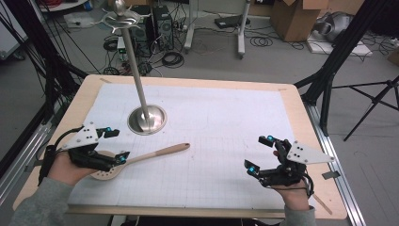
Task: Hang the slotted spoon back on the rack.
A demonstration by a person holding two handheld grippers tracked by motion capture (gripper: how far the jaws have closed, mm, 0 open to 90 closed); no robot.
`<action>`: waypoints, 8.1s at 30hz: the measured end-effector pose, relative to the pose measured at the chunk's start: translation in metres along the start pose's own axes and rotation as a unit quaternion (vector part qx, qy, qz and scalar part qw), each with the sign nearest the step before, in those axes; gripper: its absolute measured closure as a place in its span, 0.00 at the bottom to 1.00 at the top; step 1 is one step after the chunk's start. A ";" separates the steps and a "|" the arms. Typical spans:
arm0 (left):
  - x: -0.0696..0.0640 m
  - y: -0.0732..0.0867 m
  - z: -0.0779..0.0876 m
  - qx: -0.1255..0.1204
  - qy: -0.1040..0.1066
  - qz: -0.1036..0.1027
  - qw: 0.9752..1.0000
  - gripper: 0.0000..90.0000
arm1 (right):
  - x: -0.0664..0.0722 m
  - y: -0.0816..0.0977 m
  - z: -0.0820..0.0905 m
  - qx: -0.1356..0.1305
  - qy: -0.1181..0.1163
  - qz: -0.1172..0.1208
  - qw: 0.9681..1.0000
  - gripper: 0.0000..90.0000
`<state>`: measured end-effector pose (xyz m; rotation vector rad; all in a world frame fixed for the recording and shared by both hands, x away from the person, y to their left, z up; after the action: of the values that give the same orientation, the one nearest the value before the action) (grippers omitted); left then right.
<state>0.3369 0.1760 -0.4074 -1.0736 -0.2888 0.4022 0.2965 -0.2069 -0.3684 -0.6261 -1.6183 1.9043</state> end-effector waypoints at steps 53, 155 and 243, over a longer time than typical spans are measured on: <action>0.012 0.066 -0.066 0.231 0.073 -0.004 0.970 0.55 | 0.000 -0.005 0.008 -0.019 -0.012 -0.010 1.000 0.09; 0.039 -0.001 0.045 0.075 0.000 0.043 0.996 0.86 | -0.006 -0.003 0.001 -0.012 -0.012 -0.012 1.000 0.09; 0.100 -0.072 0.145 -0.138 -0.035 0.085 0.986 0.86 | -0.008 -0.001 0.002 -0.011 -0.010 -0.013 1.000 0.09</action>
<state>0.3782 0.3060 -0.2740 -1.3632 -0.3216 0.5652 0.3015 -0.2140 -0.3669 -0.5930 -1.6541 1.8831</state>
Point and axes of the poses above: each handheld gripper's, and its own axes: z roughly backward along the jaws, y roughly out of its underside, x roughly to its left, the point moved 10 cm from there along -z, roughly forward along the jaws, and after that the axes turned 7 degrees about y, right-handed, at the moved point
